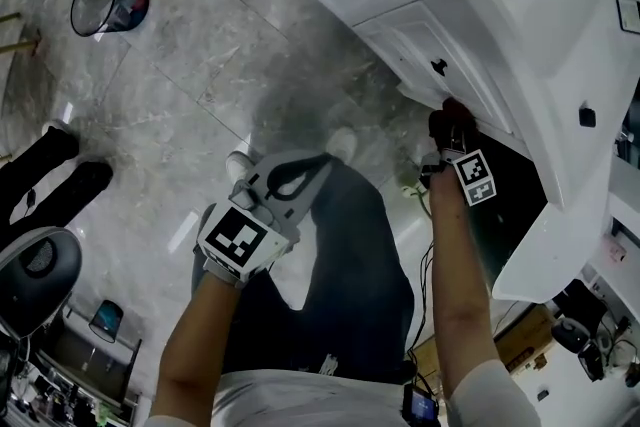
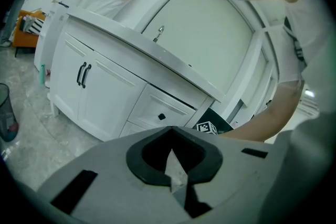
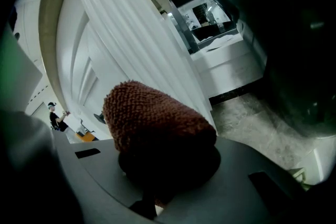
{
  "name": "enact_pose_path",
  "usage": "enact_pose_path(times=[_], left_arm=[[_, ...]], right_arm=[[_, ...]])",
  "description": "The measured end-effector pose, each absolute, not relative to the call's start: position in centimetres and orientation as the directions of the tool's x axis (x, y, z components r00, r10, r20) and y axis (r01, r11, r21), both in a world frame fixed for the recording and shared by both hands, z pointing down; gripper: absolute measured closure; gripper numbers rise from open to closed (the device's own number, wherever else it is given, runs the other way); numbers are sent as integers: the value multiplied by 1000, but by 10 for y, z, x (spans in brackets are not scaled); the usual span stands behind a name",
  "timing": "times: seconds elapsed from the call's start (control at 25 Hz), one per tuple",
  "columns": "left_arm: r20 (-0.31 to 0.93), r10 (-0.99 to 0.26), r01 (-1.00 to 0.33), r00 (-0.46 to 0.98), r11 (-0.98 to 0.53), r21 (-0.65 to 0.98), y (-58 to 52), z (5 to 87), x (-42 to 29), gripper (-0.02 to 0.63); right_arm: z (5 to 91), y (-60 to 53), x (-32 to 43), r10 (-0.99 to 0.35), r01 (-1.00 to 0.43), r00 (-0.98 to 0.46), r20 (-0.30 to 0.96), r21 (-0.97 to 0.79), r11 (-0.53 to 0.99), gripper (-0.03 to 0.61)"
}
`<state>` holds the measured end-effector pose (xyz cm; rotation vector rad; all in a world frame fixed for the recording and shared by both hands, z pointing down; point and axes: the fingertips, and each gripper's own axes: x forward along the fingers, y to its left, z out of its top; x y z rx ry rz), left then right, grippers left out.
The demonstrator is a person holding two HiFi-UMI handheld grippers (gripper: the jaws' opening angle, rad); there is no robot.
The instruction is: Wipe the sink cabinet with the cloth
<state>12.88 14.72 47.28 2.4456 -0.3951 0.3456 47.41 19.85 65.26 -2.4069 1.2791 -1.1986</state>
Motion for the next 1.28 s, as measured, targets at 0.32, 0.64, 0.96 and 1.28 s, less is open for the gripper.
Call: enact_pose_path(times=[0.32,0.64,0.96,1.28], left_arm=[[330,-163,-327,930,-779,536,157,440,122,602],[305,-152,-302,940,-787,538,158,413,120,601],[285,-157,-294,946,-786,543,148,413,110,601],[278,-177,-308,944,-777,549,138,416,94,602]], right_arm=[[578,201,474,-768,-578,376,519,-516,-632,529],[526,202,472,-773,-579,400,492,-518,-629,529],[500,191,466,-784,-586,407,468,-524,-618,531],[485,154,441,-823,-637,350,447,-530,-559,531]])
